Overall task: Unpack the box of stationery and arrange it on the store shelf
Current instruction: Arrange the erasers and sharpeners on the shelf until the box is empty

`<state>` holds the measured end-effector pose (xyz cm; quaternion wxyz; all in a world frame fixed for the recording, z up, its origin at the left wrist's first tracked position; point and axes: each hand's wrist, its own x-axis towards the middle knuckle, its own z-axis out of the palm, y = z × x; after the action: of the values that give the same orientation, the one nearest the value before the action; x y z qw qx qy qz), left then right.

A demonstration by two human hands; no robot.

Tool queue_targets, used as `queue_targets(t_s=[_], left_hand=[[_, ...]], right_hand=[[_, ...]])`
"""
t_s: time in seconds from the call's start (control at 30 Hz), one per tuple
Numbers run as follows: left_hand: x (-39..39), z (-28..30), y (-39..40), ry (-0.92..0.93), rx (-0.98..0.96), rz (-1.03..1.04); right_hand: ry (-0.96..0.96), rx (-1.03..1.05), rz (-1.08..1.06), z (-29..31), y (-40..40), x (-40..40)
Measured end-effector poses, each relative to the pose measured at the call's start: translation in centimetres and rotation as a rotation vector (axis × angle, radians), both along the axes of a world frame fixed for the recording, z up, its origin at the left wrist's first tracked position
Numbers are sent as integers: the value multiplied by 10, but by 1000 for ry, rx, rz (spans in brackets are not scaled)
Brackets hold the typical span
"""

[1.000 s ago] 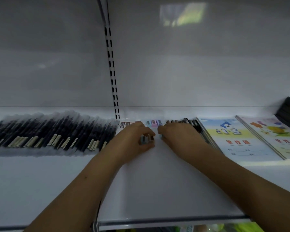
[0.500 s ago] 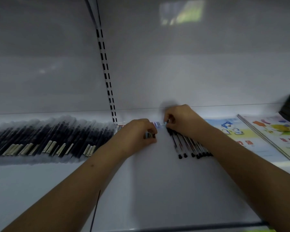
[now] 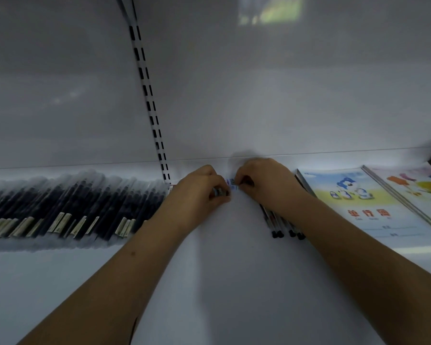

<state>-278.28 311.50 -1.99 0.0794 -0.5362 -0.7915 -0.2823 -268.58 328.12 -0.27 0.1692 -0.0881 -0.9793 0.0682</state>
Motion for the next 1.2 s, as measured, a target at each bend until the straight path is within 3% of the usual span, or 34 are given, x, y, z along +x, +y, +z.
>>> queue_targets(t_s=[0.27,0.4,0.63,0.77,0.97,1.2], left_hand=[[-1,-1,1,6,15,24],[-1,12,-13,8,59,59],[28,41,-126,42,121,271],[70,36,-255,18,153,541],[165,6,-474,-6,81,1151],[321,-48,-640,-289,-86,1819]], right_hand=[[34,8,33,-5,-1,-4],[178,-79,50,3,-2,4],[270,-196,170,36,-68,7],[262,-250,317,51,-156,-5],[182,-305,643,40,-350,-21],[-81,-268,1062,-5,-601,11]])
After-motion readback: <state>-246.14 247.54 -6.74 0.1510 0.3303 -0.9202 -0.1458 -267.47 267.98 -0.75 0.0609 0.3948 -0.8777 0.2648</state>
